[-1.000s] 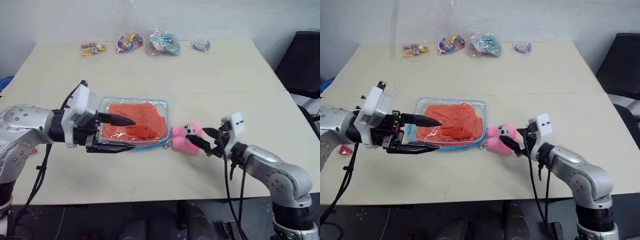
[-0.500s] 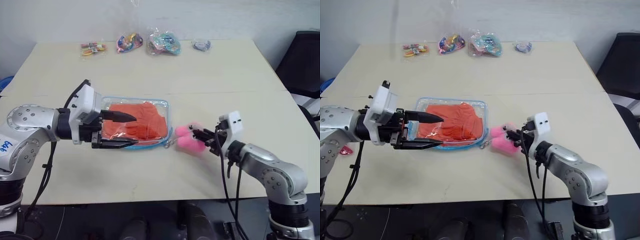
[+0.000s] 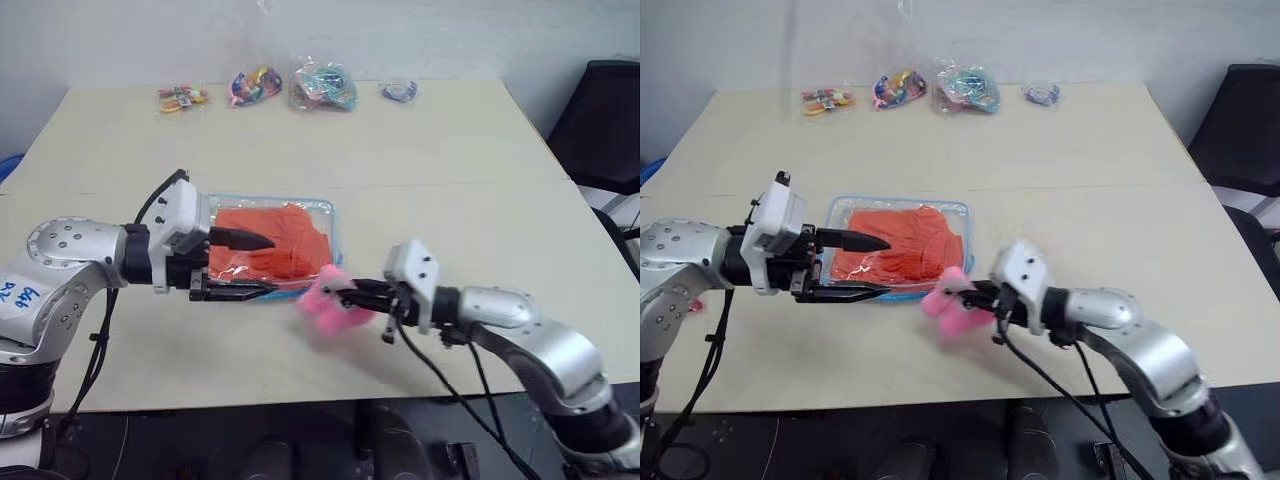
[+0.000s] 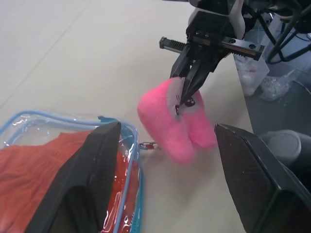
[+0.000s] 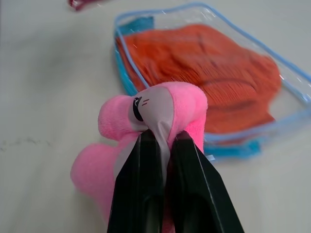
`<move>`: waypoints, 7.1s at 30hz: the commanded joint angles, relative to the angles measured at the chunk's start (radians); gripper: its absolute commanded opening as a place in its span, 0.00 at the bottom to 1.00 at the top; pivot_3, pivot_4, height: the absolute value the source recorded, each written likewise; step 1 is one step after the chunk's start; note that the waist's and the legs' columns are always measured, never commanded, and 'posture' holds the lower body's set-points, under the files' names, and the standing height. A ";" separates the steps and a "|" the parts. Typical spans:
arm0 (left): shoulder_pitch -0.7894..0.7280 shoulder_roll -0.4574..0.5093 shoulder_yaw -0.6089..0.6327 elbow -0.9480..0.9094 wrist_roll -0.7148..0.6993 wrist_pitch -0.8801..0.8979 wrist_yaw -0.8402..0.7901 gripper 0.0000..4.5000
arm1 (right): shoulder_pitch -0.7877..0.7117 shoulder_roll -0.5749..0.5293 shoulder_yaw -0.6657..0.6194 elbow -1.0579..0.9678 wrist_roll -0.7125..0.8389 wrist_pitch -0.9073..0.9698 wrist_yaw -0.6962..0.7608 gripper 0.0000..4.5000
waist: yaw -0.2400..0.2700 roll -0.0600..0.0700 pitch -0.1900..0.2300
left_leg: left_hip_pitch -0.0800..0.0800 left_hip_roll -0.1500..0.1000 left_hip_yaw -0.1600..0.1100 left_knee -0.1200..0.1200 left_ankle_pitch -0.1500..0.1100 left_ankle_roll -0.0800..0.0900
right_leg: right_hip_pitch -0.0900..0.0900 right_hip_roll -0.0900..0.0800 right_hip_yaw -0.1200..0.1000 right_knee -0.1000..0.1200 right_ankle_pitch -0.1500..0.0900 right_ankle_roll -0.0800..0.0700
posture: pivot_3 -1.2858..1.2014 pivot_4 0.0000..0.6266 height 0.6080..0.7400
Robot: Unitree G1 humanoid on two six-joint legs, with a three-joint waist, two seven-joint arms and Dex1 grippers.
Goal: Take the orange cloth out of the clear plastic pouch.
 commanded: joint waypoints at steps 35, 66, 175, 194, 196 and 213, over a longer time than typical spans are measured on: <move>0.099 -0.194 -0.217 0.054 0.270 -0.011 0.142 0.72 | -0.086 -0.084 -0.031 0.091 -0.281 -0.527 0.370 0.98 | -0.006 0.000 0.000 | -0.001 0.000 -0.001 0.001 0.000 -0.001 | 0.000 -0.001 -0.002 0.000 0.000 0.000 | 0.52 0.24 1.00; 0.139 -0.202 -0.218 -0.006 0.223 0.039 0.077 0.01 | -0.066 -0.135 -0.039 0.340 -0.438 -0.760 0.401 0.99 | 0.002 0.000 0.000 | -0.001 0.001 -0.001 0.002 0.000 -0.001 | 0.000 -0.002 -0.002 0.000 0.000 -0.001 | 0.52 0.24 1.00; -0.140 0.014 -0.025 0.251 0.324 -0.272 -0.090 1.00 | 0.189 -0.223 -0.368 -0.103 0.143 -0.220 0.147 1.00 | 0.029 0.001 0.001 | -0.002 0.001 -0.002 0.002 -0.001 -0.001 | 0.000 -0.003 -0.006 0.000 0.000 -0.001 | 0.52 0.24 1.00; -0.241 -0.135 -0.287 0.637 0.819 -1.138 0.063 1.00 | 0.251 -0.227 -0.397 -0.206 0.135 -0.149 0.073 1.00 | 0.035 0.000 0.000 | -0.001 0.001 0.004 0.003 -0.002 0.003 | 0.001 0.000 -0.002 0.000 0.002 -0.001 | 0.52 0.24 1.00; -0.243 -0.147 -0.289 0.650 0.825 -1.149 0.067 1.00 | 0.263 -0.228 -0.404 -0.219 0.150 -0.137 0.074 1.00 | 0.031 0.000 0.000 | -0.002 0.001 0.004 0.004 -0.002 0.004 | 0.001 0.000 -0.002 0.000 0.002 -0.001 | 0.52 0.24 1.00; -0.270 -0.205 -0.255 0.663 0.750 -1.063 0.056 0.64 | 0.308 -0.243 -0.424 -0.231 0.146 -0.141 0.105 1.00 | 0.030 -0.001 0.000 | -0.001 0.001 0.005 0.005 -0.003 0.004 | 0.001 -0.001 -0.002 0.000 0.002 0.000 | 0.52 0.24 1.00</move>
